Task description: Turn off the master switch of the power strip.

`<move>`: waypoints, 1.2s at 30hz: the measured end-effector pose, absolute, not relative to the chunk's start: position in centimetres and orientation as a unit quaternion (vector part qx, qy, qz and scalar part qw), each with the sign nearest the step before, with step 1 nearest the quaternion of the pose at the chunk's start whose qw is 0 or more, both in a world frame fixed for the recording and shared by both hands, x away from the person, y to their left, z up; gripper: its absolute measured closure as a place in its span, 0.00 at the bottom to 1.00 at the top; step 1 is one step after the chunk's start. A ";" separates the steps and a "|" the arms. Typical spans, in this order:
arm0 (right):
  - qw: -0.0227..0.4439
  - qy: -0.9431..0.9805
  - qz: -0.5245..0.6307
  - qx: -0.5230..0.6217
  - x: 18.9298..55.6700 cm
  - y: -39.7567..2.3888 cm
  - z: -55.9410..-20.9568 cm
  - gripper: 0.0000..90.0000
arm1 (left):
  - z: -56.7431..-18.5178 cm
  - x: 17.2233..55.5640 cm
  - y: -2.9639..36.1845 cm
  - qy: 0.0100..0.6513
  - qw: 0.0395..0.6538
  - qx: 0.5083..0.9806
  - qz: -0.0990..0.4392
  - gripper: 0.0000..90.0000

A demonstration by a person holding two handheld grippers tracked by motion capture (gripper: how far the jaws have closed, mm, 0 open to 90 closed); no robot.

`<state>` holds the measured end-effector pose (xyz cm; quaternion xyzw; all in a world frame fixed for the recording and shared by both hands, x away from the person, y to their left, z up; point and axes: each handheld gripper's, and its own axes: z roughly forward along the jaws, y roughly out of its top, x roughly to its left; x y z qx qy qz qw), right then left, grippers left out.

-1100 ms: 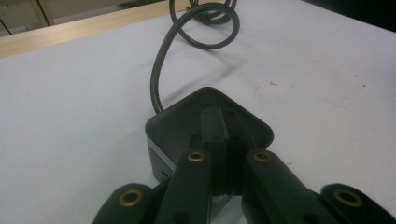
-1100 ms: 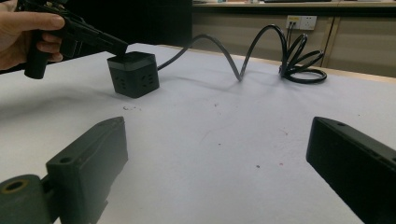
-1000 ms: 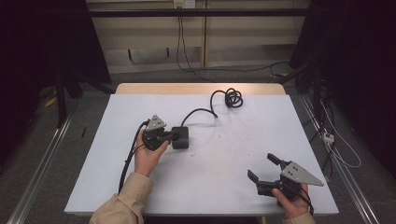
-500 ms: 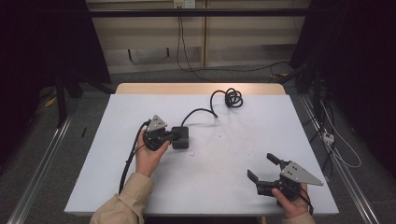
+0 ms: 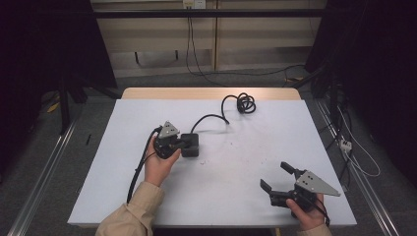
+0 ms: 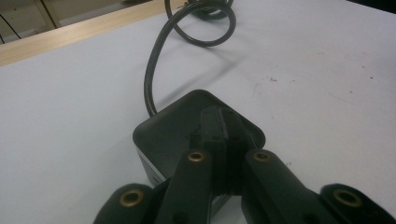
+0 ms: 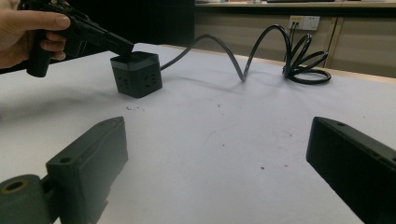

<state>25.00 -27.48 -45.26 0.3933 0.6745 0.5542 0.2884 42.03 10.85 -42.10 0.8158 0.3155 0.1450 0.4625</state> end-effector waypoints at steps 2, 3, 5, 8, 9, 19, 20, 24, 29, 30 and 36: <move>0.289 0.675 0.553 0.393 25.0 -27.5 -45.3 0.05 | -42.1 42.0 10.8 0.317 0.464 0.815 0.142 1.00; 0.289 0.675 0.553 0.393 24.9 -27.5 -45.3 0.05 | -42.1 42.0 10.8 0.316 0.463 0.815 0.143 1.00; 0.289 0.675 0.553 0.394 24.9 -27.5 -45.3 0.05 | -42.1 42.0 10.8 0.317 0.464 0.815 0.142 1.00; 0.290 0.673 0.554 0.395 24.9 -27.6 -45.3 0.05 | -42.2 42.1 10.9 0.317 0.466 0.815 0.137 1.00; 0.290 0.673 0.554 0.395 24.9 -27.6 -45.3 0.05 | -42.2 42.1 10.9 0.317 0.464 0.816 0.138 1.00; 0.290 0.674 0.554 0.394 24.9 -27.6 -45.2 0.05 | -42.2 42.0 10.8 0.321 0.464 0.814 0.142 1.00; 0.290 0.674 0.553 0.394 24.9 -27.6 -45.3 0.05 | -42.2 42.0 10.8 0.322 0.464 0.813 0.143 1.00; 0.290 0.672 0.555 0.395 25.0 -27.6 -45.2 0.05 | -42.3 42.0 10.9 0.325 0.469 0.810 0.139 1.00; 0.288 0.676 0.555 0.390 25.1 -27.3 -45.3 0.05 | -42.3 41.9 10.9 0.328 0.472 0.806 0.139 1.00; 0.287 0.676 0.555 0.391 25.1 -27.2 -45.2 0.05 | -42.3 42.0 11.0 0.329 0.473 0.806 0.137 1.00; 0.289 0.674 0.554 0.393 25.1 -27.3 -45.2 0.05 | -42.3 42.0 11.1 0.331 0.487 0.798 0.132 1.00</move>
